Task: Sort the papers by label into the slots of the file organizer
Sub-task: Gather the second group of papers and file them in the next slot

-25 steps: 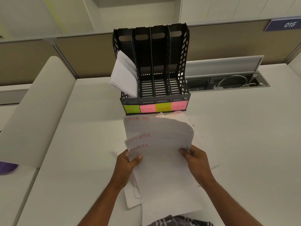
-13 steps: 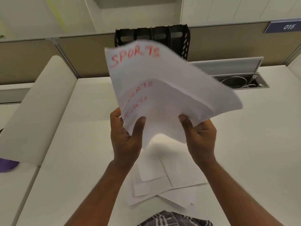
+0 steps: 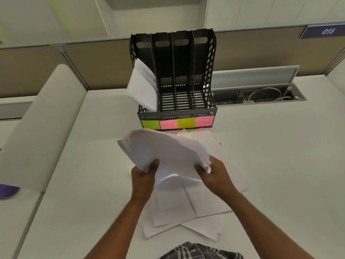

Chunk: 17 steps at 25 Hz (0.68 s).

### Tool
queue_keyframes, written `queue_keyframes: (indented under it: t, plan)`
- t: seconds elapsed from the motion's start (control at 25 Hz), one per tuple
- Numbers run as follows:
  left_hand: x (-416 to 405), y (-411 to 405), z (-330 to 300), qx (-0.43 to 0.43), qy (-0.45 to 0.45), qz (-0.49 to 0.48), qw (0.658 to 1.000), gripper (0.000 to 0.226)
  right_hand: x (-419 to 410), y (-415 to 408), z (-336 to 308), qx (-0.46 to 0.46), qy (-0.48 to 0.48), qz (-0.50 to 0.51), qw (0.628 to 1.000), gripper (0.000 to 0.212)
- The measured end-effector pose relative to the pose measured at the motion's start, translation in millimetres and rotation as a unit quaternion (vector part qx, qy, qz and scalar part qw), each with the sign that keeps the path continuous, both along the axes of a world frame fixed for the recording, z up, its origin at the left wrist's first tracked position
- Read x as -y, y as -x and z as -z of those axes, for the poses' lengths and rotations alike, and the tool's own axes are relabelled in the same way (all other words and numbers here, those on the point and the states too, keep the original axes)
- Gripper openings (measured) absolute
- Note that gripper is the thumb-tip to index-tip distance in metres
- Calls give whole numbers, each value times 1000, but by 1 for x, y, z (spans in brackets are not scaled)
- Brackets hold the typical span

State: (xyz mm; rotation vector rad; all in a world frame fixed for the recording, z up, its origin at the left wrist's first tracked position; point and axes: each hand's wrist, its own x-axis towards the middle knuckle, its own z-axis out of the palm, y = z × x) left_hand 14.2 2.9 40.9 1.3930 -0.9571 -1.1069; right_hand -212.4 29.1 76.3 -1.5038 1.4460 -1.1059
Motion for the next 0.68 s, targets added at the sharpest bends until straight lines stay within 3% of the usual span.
queue_keyframes:
  t: [0.04,0.12,0.16,0.24,0.32,0.52,0.68]
  plan:
    - [1,-9,1,-24,-7,-22,999,21,-1,5,10,-44,-2,0,999,53]
    - [1,-29,3,-67,-31,-53,996,20,5,24,32,-146,-81,105,980,61]
    - [0,-38,7,-89,-52,-61,993,19,6,35,43,-221,-148,163,950,61]
    - [-4,-50,15,-143,-107,-60,982,27,6,52,58,-344,-287,184,875,71]
    - [-10,-53,25,-173,-159,-42,971,34,5,58,67,-378,-331,173,847,78]
    - [-16,-45,42,-148,-244,-38,958,17,9,51,67,-380,-303,210,848,68]
    - [-13,-45,51,-72,-270,-13,960,15,6,55,50,-366,-220,248,870,42]
